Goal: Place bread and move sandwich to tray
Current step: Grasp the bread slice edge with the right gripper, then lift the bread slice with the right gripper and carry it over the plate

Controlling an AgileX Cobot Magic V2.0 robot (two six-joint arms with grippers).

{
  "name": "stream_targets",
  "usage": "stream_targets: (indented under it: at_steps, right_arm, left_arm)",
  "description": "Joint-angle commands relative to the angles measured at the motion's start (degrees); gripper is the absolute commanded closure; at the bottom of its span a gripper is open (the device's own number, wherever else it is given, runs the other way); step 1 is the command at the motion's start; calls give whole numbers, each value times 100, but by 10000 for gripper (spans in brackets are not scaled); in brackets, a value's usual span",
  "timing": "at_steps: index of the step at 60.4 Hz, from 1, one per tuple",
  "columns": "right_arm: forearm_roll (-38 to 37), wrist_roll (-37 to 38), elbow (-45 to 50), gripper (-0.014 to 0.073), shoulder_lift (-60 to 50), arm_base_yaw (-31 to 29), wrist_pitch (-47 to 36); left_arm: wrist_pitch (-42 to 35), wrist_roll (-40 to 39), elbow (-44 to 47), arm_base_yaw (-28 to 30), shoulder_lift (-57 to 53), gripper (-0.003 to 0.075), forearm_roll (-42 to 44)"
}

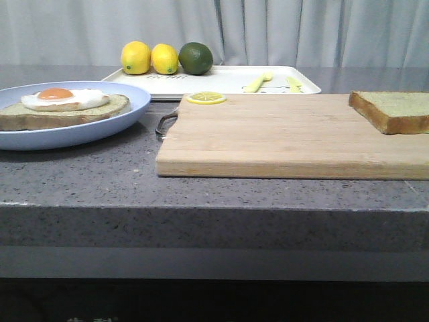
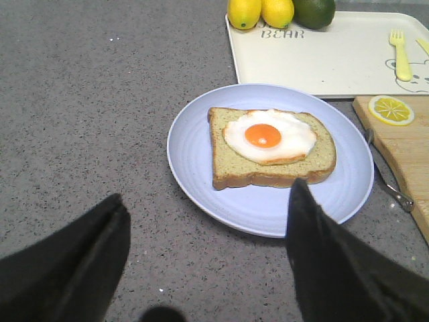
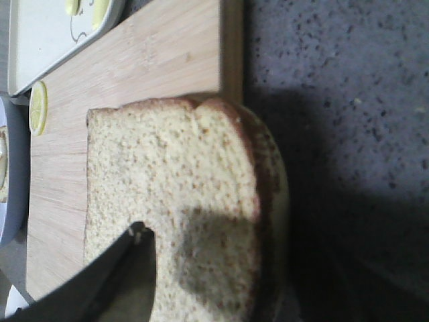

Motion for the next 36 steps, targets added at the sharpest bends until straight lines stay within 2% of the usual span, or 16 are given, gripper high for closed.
stream_targets:
  at_steps: [1,7,16,36]
  right_arm:
    - [364,-86,-137,274,-206,0,716]
    - [411,-86,-137,377,-206,0,724]
    - [558,-86,-137,462,-206,0,824]
    - [815,-19,-137,496,-527,0,828]
  left_arm:
    - [-422,-35,-162,-47,69,246,0]
    - [-422,-35,-162,-47,69,246,0]
    - [-422,-35,-162,-47,69,246,0]
    - [-422,-35,-162,-47,69,246,0]
